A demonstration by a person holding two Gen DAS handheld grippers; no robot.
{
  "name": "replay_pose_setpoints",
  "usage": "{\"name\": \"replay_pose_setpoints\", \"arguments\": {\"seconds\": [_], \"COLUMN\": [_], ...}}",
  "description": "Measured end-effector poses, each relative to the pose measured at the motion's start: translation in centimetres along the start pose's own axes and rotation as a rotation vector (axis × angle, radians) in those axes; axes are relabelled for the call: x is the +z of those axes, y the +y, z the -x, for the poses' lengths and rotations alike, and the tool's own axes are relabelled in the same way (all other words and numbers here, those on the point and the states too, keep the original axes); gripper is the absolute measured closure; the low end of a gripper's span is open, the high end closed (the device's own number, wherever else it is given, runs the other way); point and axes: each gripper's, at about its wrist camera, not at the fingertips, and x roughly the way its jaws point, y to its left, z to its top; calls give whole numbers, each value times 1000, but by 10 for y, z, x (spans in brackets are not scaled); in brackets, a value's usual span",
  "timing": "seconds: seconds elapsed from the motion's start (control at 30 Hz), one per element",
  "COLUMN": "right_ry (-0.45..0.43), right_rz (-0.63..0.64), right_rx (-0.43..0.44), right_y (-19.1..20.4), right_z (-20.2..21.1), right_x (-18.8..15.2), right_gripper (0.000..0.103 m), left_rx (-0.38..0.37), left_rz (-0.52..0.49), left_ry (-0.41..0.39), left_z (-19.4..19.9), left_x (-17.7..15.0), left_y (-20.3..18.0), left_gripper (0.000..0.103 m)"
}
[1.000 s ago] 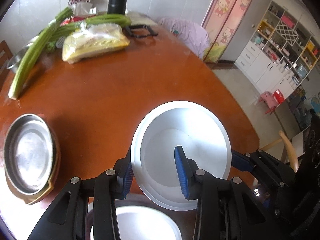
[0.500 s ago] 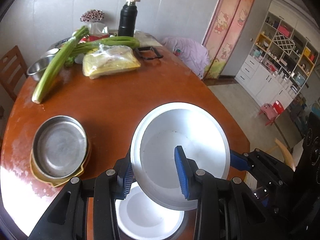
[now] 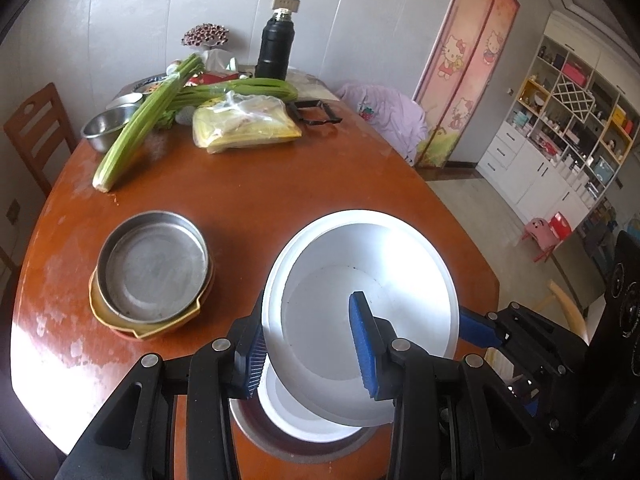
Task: Organize plates and bowls
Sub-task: 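Lift the small paper bowl with the left tool and carry it over the basin, then lower the small bowl into the large white bowl and open the left tool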
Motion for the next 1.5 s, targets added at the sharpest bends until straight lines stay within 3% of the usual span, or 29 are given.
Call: {"name": "replay_pose_setpoints", "arguments": {"seconds": [0.7, 1.5], "right_ry": [99, 155], "right_rz": [13, 34], "right_rx": [33, 25], "right_y": [3, 7], "right_z": [-17, -38], "right_x": [-37, -52], "right_gripper": [51, 51], "left_rx": [27, 57], "left_rz": [23, 52], "left_ry": [81, 136], "left_z": [-25, -48], "left_x": [-39, -57], "left_y": [6, 16], "left_gripper": [65, 65]}}
